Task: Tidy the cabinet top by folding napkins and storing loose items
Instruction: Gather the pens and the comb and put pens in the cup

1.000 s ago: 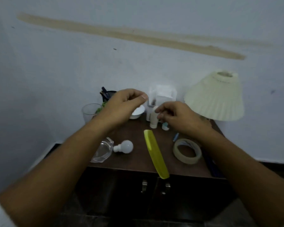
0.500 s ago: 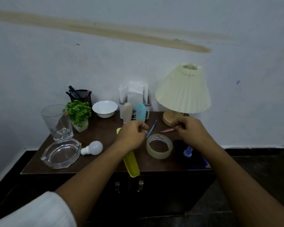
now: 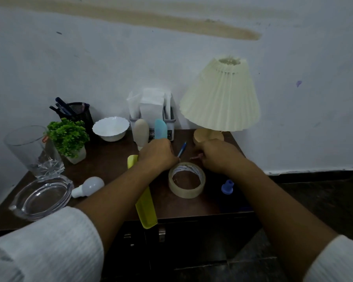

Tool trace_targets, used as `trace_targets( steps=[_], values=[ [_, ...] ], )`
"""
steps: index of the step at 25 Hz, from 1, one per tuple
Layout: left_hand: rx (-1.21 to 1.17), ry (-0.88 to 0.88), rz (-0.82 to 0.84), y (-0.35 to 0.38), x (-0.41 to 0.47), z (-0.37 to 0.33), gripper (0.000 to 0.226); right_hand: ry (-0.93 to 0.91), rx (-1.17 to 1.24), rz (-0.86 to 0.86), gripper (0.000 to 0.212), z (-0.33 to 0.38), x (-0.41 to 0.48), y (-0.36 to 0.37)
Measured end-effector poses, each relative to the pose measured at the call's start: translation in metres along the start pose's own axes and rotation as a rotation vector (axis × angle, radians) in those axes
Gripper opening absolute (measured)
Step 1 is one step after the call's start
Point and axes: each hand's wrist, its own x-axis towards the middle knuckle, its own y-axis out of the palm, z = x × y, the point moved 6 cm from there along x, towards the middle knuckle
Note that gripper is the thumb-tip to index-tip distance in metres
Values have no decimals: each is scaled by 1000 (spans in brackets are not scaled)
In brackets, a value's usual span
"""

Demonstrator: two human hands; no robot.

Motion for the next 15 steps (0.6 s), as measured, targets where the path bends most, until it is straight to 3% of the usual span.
trace_targets(
  steps=[3,7,10,15],
  values=[
    [29,-18,26,0,0,0,27,77,-13,43,20,-5,5,7],
    [39,-18,40,-4,-3,6,27,107,25,-61,19,-3,-1,5],
    [29,-3,36,-10,-8,13,21,31,12,-174,16,4,-11,-3],
    [-95,37,-45,-29,-33,24,7,-148,41,-204,11,39,-39,-23]
  ],
)
